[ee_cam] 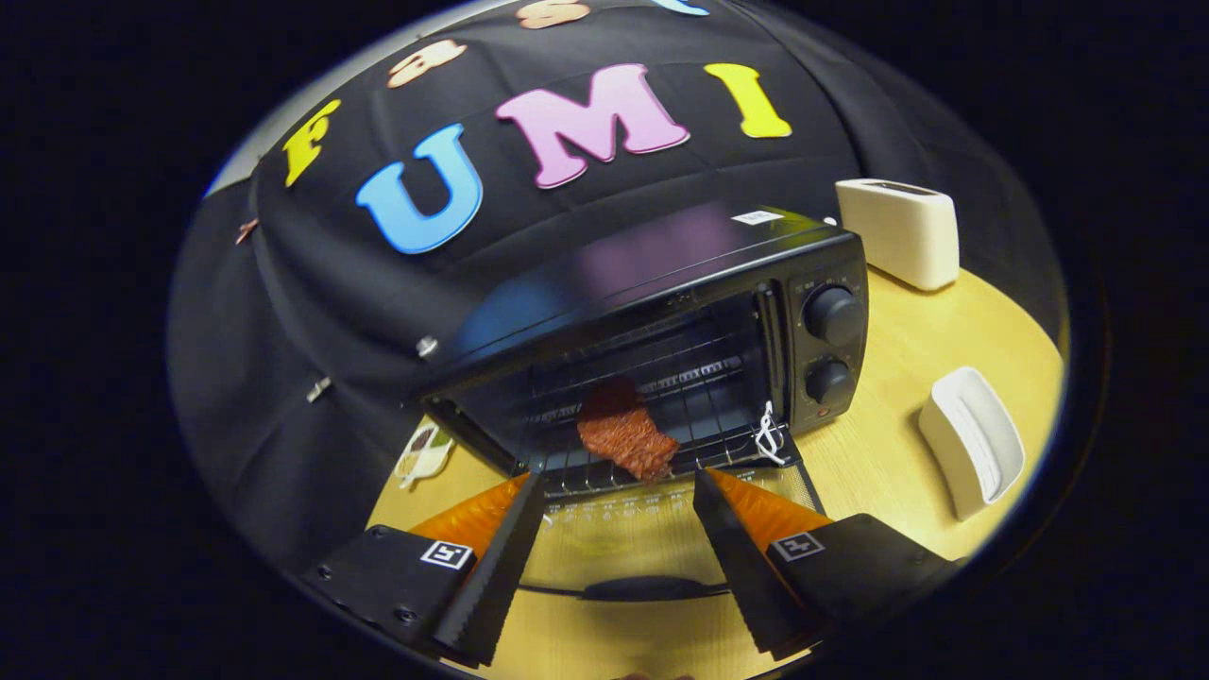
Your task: Open the toaster oven, put the food inside, and close the toaster oven door.
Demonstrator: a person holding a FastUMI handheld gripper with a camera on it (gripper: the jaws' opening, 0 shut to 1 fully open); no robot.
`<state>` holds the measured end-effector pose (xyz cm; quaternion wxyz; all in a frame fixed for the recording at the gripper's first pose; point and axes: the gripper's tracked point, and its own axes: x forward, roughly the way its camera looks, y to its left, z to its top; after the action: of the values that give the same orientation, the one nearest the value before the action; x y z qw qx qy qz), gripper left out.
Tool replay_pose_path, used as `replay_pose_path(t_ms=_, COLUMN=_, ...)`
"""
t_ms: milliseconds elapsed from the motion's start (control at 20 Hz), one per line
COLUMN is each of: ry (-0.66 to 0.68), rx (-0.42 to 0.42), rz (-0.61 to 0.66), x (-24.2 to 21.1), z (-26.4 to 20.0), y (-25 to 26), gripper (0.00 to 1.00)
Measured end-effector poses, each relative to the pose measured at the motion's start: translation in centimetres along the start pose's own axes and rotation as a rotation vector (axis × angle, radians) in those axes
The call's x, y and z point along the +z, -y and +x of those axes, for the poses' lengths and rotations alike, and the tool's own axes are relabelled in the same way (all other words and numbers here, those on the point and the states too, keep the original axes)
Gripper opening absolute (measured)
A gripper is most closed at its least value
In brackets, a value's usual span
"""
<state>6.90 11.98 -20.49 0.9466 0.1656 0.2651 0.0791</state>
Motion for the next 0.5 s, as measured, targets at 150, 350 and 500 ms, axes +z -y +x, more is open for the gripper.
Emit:
replay_pose_path(t_ms=150, ry=-0.057, rx=0.002, rz=-0.123, x=-2.1, z=-2.1, y=-0.3, gripper=0.98)
replay_pose_path(t_ms=350, ry=-0.140, rx=-0.034, rz=-0.201, x=-5.4, z=-4.9, y=1.3, gripper=0.99)
replay_pose_path(t_ms=500, ry=-0.218, rx=-0.080, rz=-0.219, x=-7.8, z=-4.6, y=2.8, gripper=0.99)
